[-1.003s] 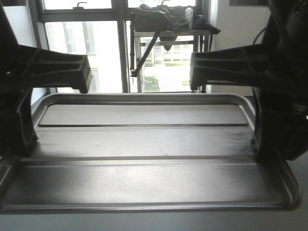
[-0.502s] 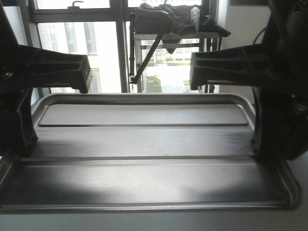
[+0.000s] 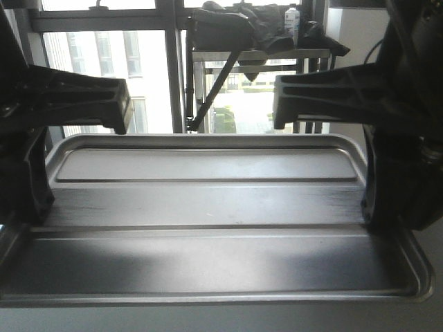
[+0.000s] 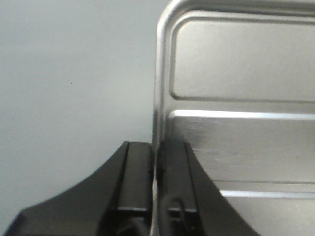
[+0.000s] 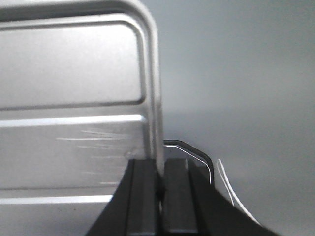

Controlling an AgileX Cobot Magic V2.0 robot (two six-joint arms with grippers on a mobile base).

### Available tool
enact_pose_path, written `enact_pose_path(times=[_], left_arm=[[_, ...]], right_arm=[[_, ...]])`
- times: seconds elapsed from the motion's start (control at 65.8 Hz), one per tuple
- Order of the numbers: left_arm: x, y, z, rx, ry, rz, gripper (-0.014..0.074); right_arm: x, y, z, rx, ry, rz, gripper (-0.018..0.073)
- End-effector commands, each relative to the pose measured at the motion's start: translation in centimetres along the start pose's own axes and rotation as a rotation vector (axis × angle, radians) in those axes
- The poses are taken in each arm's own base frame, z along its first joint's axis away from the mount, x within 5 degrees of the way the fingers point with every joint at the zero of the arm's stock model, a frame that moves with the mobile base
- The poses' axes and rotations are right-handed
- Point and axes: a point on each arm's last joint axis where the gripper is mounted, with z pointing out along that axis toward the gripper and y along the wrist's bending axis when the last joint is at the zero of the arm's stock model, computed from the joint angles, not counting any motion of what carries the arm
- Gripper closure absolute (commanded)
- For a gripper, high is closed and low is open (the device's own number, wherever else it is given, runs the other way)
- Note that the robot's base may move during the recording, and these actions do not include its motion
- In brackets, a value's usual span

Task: Grab silver tray and place in blue box
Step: 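Carry the tray in both grippers while the base turns and drives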

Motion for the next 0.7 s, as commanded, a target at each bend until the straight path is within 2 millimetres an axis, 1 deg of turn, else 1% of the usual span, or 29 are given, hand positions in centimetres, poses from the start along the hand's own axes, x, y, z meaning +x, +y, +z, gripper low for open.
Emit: enact_pose_path(times=[0.0, 0.684], left_arm=[[-0.62, -0.56, -1.49, 0.092, -0.056, -0.013, 0.061], [-0.62, -0.56, -1.49, 0.092, -0.056, -0.013, 0.061]], right_arm=[[-0.93, 0.62, -1.5, -0.098, -0.074, 0.003, 0.0503], [-0.93, 0.62, -1.5, -0.098, -0.074, 0.003, 0.0503]])
